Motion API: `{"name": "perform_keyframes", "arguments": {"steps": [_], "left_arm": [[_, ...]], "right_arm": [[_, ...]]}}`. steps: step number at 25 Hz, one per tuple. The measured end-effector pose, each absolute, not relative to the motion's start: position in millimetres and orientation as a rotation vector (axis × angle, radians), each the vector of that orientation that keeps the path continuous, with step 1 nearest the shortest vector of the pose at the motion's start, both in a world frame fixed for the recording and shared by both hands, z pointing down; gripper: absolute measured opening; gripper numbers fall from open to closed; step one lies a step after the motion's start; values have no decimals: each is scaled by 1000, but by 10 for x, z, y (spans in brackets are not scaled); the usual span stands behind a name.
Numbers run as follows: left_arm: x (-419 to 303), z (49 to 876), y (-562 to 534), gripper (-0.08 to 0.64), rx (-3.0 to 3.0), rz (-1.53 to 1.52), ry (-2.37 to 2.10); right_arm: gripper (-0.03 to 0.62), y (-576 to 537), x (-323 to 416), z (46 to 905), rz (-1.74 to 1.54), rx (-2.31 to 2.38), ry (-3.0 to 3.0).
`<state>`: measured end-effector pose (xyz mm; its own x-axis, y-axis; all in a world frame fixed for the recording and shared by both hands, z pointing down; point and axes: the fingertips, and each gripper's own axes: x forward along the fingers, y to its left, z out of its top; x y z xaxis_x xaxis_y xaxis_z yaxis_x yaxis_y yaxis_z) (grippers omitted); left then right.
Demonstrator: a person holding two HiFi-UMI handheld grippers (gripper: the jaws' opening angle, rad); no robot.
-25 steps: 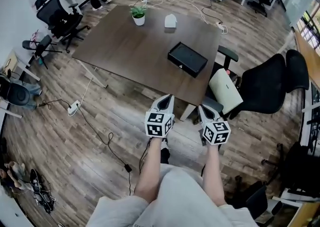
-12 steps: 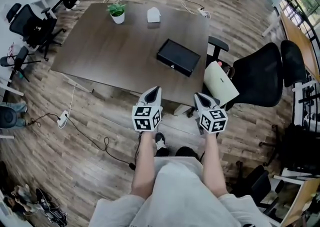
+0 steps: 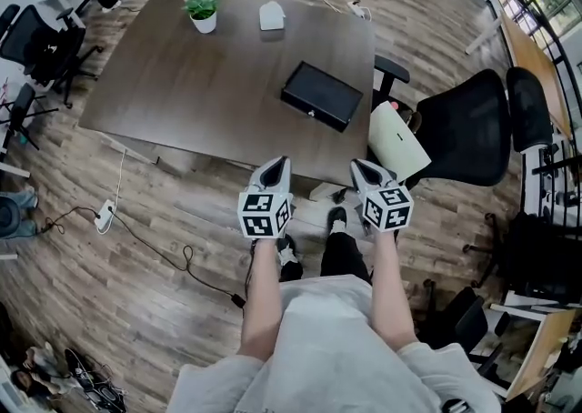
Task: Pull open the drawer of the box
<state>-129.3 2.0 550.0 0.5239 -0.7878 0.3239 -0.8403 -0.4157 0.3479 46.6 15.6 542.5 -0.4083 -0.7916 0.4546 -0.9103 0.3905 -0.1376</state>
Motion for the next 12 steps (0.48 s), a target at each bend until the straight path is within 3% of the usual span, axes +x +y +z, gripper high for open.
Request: {"name": "perform_keyframes", "arguments": {"steps": [12], "left_arm": [[-1262, 5534, -215, 54, 2306, 162, -1317]], "right_arm": [[2, -51, 446, 5468, 541, 1510, -2318]]}}
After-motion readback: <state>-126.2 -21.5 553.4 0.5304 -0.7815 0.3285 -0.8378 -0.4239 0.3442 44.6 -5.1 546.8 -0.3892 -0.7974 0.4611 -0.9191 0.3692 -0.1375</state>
